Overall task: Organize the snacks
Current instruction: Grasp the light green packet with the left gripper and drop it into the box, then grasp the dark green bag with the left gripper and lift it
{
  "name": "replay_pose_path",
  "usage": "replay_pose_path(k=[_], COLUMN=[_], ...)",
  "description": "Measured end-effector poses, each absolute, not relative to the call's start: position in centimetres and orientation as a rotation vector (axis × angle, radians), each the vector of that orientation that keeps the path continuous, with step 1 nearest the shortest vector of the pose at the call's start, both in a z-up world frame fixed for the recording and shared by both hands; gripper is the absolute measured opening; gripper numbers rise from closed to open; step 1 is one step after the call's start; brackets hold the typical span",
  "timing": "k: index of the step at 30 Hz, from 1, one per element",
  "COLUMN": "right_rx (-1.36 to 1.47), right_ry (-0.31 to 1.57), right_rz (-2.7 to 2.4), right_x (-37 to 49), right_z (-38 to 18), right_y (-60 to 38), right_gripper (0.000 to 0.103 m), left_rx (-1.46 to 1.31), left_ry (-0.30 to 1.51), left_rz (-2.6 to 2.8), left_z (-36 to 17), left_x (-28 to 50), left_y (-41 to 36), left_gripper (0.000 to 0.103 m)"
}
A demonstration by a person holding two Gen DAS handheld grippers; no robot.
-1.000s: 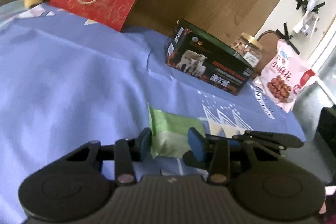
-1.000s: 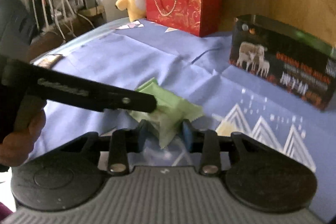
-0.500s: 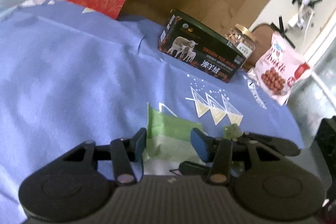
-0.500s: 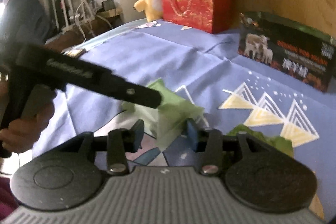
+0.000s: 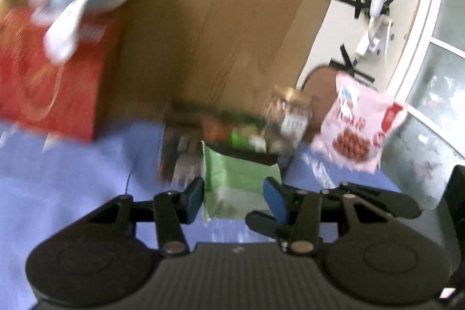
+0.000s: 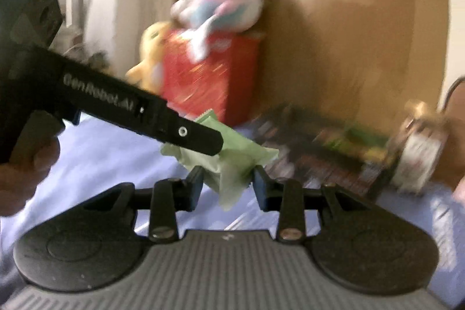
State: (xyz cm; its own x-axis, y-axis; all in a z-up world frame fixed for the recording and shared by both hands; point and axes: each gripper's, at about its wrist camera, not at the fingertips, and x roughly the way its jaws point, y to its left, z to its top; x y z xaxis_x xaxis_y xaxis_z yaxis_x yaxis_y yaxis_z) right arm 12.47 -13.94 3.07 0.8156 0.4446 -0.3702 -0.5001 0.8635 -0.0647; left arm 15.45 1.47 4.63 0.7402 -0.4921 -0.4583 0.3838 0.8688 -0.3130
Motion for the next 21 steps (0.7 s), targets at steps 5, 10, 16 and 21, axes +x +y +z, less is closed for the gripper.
replay_pose_path(k=[5, 10, 16, 21], right_rx=[-0.147, -0.066, 0.192, 0.368], right_ry=[0.373, 0.475, 0.544, 0.724], right_rz=[0.429, 0.383, 0.495, 0.518], right_x=[19.9, 24.4, 17.6, 11.1], right_z=[3.4, 2.4, 2.3, -1.4], right_y=[-14.1, -15.1, -22.1, -26.9], right_gripper=[0.040, 0.043, 0.049, 0.049], left_rx=[-0.206, -0.163, -0.282, -0.401], left_ry=[0.528, 0.584, 0.575, 0.760], left_rz=[-0.443, -0.368, -0.496, -0.624], left_z=[4.8, 3.6, 3.3, -0.7], left_x=[22.9, 26.5, 18.6, 11.7], left_y=[-0.9, -2.4, 1.4, 3.1], left_gripper=[0.049, 0.051, 0.051, 0.051])
